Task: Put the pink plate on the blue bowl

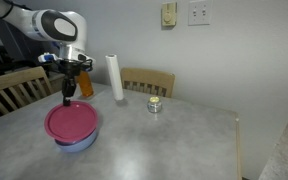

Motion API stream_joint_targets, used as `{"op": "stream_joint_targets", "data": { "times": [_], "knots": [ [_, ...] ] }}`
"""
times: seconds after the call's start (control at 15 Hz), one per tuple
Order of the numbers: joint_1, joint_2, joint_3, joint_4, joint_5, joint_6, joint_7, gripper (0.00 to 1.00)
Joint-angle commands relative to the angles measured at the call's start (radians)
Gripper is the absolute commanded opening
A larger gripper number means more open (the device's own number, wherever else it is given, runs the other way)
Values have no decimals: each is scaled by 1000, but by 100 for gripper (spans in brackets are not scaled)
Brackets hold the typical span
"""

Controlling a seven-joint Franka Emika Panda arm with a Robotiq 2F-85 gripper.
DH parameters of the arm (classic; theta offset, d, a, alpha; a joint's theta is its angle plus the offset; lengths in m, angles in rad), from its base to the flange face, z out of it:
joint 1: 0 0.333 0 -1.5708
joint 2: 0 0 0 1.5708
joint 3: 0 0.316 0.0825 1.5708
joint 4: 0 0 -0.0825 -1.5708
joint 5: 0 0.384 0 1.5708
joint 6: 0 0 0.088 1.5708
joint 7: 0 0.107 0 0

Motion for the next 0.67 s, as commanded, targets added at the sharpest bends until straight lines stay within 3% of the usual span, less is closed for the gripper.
{"op": "stream_joint_targets", "data": {
  "times": [0.0, 0.6],
  "knots": [
    [9, 15, -11, 54, -24, -81, 19, 3],
    [8, 43, -18, 74, -28, -153, 44, 3]
  ]
}}
